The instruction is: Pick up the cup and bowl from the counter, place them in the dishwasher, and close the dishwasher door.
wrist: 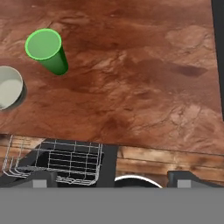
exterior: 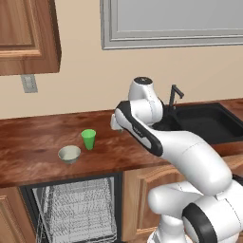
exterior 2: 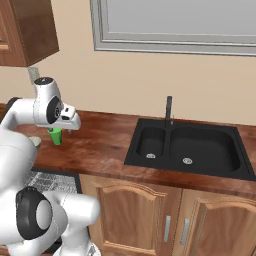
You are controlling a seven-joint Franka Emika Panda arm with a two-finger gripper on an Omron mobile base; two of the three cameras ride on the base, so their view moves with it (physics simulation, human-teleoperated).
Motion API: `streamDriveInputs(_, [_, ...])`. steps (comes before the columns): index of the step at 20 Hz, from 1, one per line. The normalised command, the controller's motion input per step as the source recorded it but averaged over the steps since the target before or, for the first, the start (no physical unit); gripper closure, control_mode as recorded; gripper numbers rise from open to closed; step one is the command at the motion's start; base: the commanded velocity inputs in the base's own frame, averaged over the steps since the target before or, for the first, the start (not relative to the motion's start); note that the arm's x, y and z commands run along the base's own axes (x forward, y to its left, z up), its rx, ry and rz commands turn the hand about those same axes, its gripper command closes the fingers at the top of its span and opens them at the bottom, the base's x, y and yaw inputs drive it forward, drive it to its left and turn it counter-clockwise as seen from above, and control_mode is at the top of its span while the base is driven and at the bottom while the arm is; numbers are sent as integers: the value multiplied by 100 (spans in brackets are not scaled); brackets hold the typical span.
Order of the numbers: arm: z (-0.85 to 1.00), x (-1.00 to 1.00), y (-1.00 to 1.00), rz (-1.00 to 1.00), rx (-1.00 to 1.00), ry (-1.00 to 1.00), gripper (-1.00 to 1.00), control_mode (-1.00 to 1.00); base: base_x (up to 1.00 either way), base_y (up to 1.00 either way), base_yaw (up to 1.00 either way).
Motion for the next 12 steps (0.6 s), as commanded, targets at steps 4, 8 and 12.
streamDriveInputs(4, [-21,16,24,-1,1,0,-100,-100,0,0,0])
streamDriveInputs(8, [-21,20,25,-2,2,0,-100,-100,0,0,0])
streamDriveInputs(12, [-17,18,26,-2,1,0,-100,-100,0,0,0])
